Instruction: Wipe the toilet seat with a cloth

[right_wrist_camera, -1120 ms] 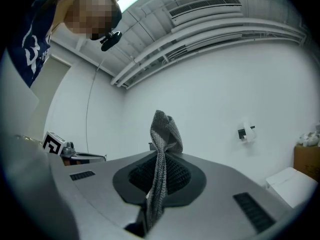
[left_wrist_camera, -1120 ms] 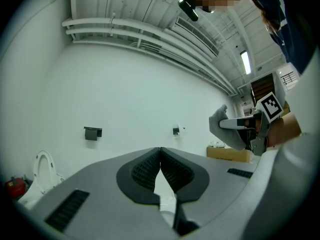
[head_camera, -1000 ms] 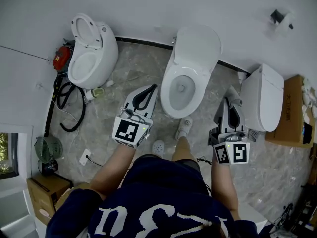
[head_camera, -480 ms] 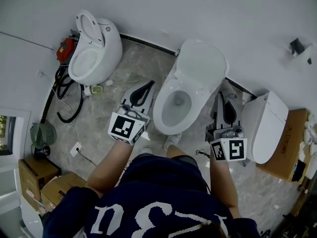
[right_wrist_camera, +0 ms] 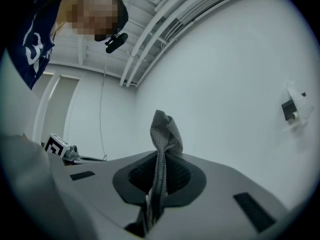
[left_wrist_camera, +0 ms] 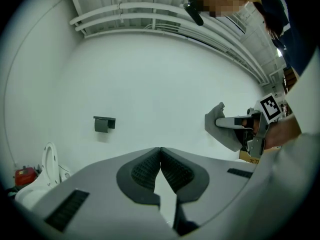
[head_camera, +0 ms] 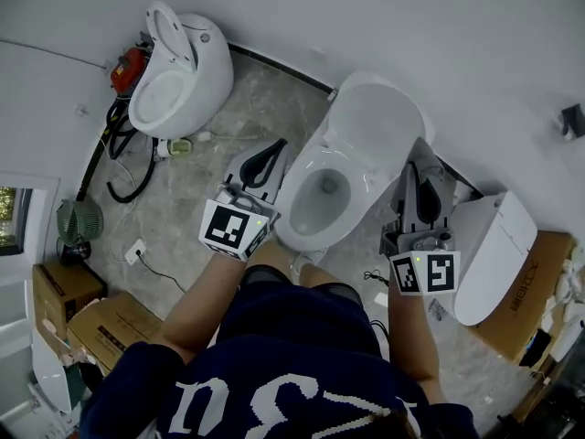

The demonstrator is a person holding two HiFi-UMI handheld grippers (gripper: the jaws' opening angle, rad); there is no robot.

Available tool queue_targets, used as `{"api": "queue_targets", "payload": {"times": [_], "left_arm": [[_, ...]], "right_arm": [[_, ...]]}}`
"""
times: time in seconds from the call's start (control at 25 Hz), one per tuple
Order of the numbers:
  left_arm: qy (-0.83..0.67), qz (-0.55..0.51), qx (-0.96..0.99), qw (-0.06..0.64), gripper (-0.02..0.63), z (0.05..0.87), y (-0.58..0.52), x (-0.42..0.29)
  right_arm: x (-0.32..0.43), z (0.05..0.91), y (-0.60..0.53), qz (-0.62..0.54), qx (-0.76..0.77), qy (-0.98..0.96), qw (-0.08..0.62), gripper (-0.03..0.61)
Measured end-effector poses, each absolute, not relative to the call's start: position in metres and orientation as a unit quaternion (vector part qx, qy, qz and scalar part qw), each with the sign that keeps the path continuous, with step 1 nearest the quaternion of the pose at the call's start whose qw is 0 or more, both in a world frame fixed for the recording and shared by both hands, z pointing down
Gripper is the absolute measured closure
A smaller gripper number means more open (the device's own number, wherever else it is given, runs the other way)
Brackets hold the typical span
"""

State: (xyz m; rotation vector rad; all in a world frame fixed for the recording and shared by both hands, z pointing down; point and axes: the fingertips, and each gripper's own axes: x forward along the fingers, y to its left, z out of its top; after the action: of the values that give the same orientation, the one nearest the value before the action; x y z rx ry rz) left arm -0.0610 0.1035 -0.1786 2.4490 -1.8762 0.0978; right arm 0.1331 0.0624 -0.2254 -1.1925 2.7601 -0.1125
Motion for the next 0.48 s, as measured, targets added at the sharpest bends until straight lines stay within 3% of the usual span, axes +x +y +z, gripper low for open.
{"api": "queue_targets", "payload": {"times": [0.48], "left_arm": [[-0.564, 0.036, 0.822, 0.062, 0.594, -0.125, 0.021, -0.064]], "right_arm": [[0.104, -0.164, 0.007, -0.078, -0.42, 0.904, 0.024, 0.552]]}}
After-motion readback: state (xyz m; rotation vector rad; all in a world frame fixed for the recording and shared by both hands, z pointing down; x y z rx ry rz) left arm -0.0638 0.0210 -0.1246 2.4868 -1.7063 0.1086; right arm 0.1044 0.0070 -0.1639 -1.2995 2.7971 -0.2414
